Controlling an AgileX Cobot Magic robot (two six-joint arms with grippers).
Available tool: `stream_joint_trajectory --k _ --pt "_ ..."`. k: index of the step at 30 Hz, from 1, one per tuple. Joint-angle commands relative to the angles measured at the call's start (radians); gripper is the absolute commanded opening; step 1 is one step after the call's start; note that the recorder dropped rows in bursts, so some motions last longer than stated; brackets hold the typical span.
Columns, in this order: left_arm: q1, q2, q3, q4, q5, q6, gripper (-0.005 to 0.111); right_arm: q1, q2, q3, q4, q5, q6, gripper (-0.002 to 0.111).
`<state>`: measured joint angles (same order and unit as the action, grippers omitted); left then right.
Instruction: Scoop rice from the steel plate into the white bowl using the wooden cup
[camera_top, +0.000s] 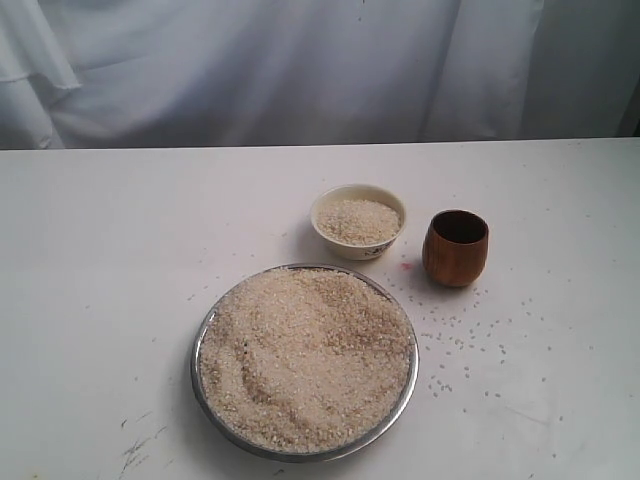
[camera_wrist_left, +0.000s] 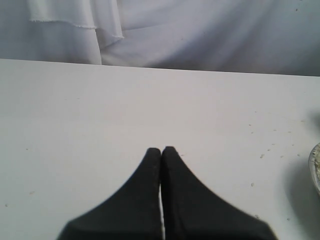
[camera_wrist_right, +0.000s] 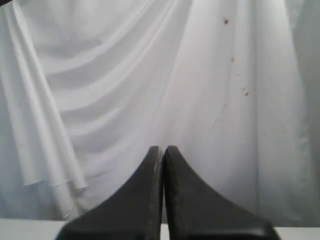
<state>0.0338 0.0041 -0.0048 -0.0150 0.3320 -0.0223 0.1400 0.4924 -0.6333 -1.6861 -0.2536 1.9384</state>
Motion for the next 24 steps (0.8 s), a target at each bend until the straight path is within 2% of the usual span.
stream_joint_trajectory --k 1,8,14,16,17,19,21,24 --pt "-0.003 -0.004 0.005 0.001 -0.013 -0.001 0.0 -0.105 -0.157 0.064 -0.01 0.034 0.001 0.0" --pt "-0.003 -0.004 0.005 0.001 -0.013 -0.001 0.0 -0.124 -0.323 0.121 -0.033 0.14 -0.009 0.0" --pt "-0.003 -0.004 0.005 0.001 -0.013 -0.001 0.0 -0.124 -0.353 0.154 0.015 0.154 -0.043 0.0" --pt "-0.003 -0.004 0.005 0.001 -0.013 -0.001 0.0 -0.124 -0.353 0.185 0.208 0.175 -0.233 0.0" --pt "-0.003 -0.004 0.005 0.001 -0.013 -0.001 0.0 -0.124 -0.353 0.203 0.367 0.179 -0.384 0.0" --pt "-0.003 -0.004 0.005 0.001 -0.013 -0.001 0.0 -0.124 -0.353 0.233 0.736 0.224 -0.736 0.0" --pt "-0.003 -0.004 0.005 0.001 -0.013 -0.001 0.0 -0.124 -0.353 0.25 1.204 0.295 -1.195 0.0" --pt "-0.003 -0.004 0.005 0.001 -0.013 -0.001 0.0 -0.124 -0.353 0.281 1.686 0.347 -1.768 0.0"
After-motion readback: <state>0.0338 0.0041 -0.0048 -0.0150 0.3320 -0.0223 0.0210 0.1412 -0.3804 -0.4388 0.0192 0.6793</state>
